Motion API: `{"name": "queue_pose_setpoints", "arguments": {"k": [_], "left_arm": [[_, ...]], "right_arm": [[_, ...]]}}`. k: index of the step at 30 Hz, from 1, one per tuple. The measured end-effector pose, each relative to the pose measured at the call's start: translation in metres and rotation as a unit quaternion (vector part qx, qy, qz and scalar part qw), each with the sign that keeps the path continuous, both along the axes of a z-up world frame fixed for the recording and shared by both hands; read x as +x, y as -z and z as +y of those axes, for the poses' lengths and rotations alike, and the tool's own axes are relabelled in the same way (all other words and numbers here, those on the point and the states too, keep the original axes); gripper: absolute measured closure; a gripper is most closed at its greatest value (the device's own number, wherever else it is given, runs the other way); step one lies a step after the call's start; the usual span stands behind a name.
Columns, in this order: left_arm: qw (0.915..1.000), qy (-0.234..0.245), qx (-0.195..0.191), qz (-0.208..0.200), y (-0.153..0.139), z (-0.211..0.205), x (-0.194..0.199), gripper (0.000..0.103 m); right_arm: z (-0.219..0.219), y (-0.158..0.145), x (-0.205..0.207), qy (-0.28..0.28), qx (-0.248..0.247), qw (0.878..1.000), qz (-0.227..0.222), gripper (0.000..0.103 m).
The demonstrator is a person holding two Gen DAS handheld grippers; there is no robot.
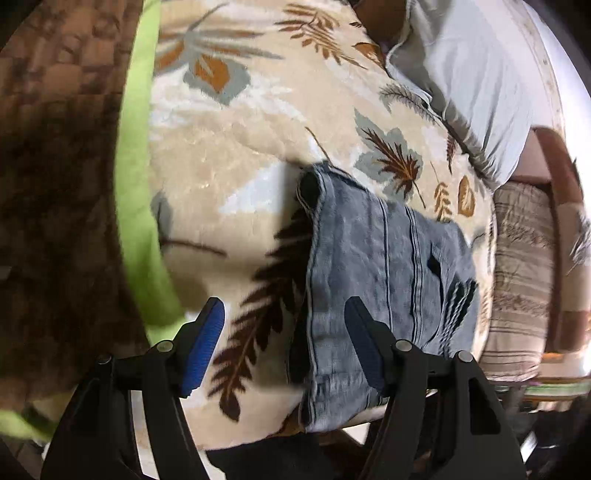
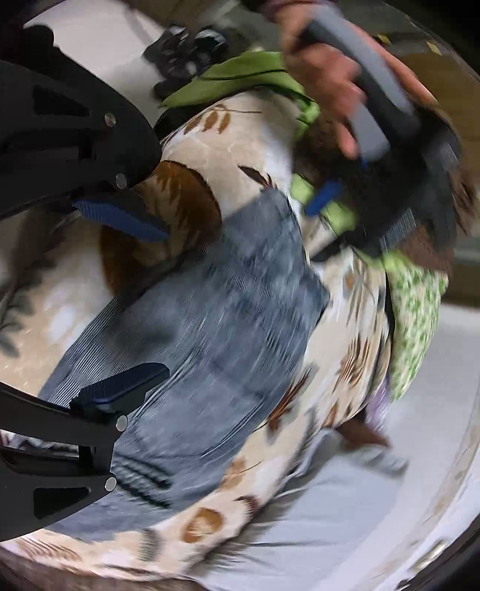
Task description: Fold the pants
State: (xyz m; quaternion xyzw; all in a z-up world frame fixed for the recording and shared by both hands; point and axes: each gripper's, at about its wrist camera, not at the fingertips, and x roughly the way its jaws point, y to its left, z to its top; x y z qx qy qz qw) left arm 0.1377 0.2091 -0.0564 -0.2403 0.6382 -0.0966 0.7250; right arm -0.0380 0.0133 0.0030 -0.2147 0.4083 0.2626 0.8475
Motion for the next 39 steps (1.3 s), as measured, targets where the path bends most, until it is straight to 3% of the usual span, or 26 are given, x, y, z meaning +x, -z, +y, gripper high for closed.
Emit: {"name": "queue_pose_setpoints", "arguments": {"k": [4, 9, 13, 19, 24, 27, 28, 30, 31, 32, 34, 39], "left_arm": [[0.9987, 0.020, -0.045, 0.015, 0.012, -0.001, 0.022, 0.036], [0.9957, 0.034, -0.085, 0.014, 0.018, -0.002, 0.047, 0.031], [0.9945, 0.058, -0.087, 0.005, 0.017, -0.011, 0.060, 0.021], [0.9914, 0.105, -0.077, 0.003, 0.019, -0.037, 0.084, 0.017], [0.9853, 0.158, -0.066, -0.005, 0.019, -0.061, 0.093, 0.011], [0.9804, 0.185, -0.065, -0.018, 0.017, -0.068, 0.090, 0.011], [0.9792, 0.191, -0.064, -0.024, 0.016, -0.069, 0.087, 0.013], [0.9772, 0.201, -0.062, -0.027, 0.013, -0.072, 0.082, 0.027], [0.9761, 0.206, -0.066, -0.024, 0.013, -0.073, 0.080, 0.045], [0.9739, 0.213, -0.076, -0.014, 0.014, -0.074, 0.077, 0.069], [0.9757, 0.211, -0.055, -0.019, 0.012, -0.079, 0.073, 0.072], [0.9786, 0.193, -0.064, -0.033, -0.008, -0.080, 0.062, 0.086]], "right_arm": [[0.035, 0.016, -0.008, -0.017, -0.058, 0.997, -0.048, 0.031], [0.071, 0.039, -0.020, -0.049, -0.130, 0.984, -0.110, 0.029], [0.086, 0.051, -0.022, -0.048, -0.166, 0.974, -0.146, 0.029], [0.092, 0.050, -0.009, -0.016, -0.179, 0.968, -0.177, 0.029], [0.096, 0.050, 0.005, -0.002, -0.184, 0.967, -0.177, 0.030], [0.102, 0.051, 0.004, -0.017, -0.190, 0.963, -0.192, 0.040], [0.103, 0.051, 0.005, -0.019, -0.187, 0.963, -0.191, 0.047], [0.102, 0.048, 0.008, -0.023, -0.178, 0.967, -0.183, 0.058], [0.101, 0.044, 0.007, -0.025, -0.169, 0.969, -0.179, 0.070], [0.097, 0.042, 0.009, -0.027, -0.162, 0.971, -0.177, 0.077], [0.094, 0.035, 0.007, -0.027, -0.150, 0.973, -0.176, 0.082], [0.072, 0.008, 0.007, -0.013, -0.105, 0.980, -0.170, 0.086]]}}
